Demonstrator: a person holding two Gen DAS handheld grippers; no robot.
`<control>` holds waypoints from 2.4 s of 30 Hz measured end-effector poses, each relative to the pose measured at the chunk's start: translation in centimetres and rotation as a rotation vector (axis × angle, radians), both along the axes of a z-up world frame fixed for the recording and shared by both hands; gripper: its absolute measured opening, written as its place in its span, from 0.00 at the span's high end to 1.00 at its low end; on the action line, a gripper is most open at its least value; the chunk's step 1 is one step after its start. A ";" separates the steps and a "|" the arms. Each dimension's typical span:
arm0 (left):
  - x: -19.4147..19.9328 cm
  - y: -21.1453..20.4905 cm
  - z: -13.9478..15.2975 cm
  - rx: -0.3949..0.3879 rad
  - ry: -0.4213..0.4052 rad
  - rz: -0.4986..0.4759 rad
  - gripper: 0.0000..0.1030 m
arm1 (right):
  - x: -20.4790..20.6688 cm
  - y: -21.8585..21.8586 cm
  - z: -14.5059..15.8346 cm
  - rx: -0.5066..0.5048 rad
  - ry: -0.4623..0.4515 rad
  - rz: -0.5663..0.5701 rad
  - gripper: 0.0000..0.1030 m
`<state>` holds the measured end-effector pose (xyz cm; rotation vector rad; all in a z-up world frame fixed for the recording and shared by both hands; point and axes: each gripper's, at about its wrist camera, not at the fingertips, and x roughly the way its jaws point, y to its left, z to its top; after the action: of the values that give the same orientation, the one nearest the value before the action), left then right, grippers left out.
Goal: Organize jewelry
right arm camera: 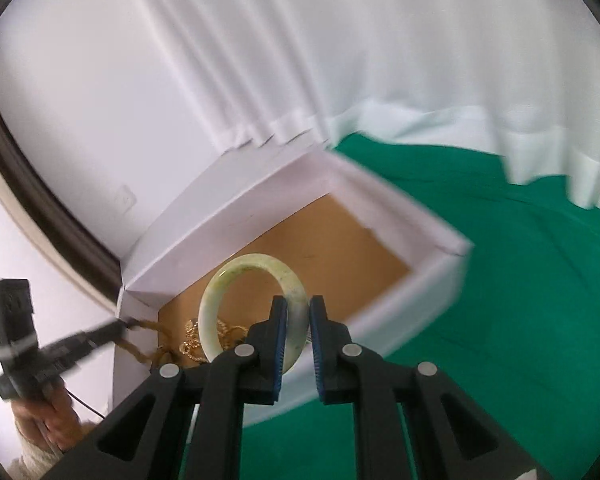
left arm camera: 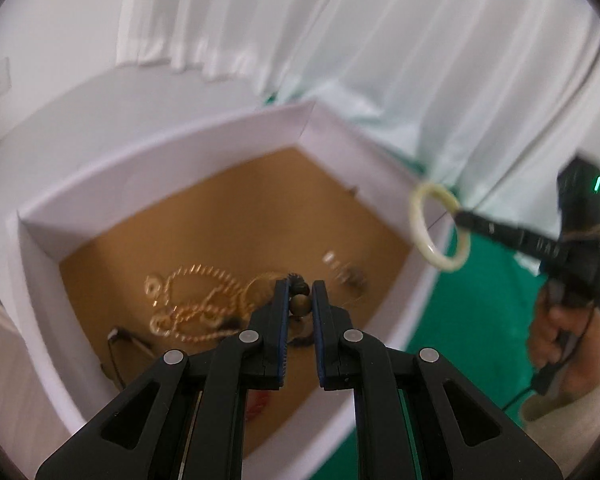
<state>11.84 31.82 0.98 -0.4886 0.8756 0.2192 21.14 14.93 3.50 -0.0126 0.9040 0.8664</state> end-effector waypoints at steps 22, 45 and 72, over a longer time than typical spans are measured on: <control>-2.0 -5.6 2.4 0.517 0.027 0.229 0.01 | -5.8 3.9 -0.8 -0.333 -0.282 0.073 0.22; -5.4 -2.1 2.0 0.286 0.160 0.379 0.01 | -10.0 5.7 -0.2 -0.381 -0.239 0.125 0.20; -7.6 -1.8 7.3 0.292 0.162 0.452 0.01 | -12.8 6.2 4.0 -0.407 -0.266 0.152 0.19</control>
<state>4.26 29.98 8.27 -0.3925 0.8636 0.7982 8.36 21.09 7.46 -0.5429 0.8216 0.7853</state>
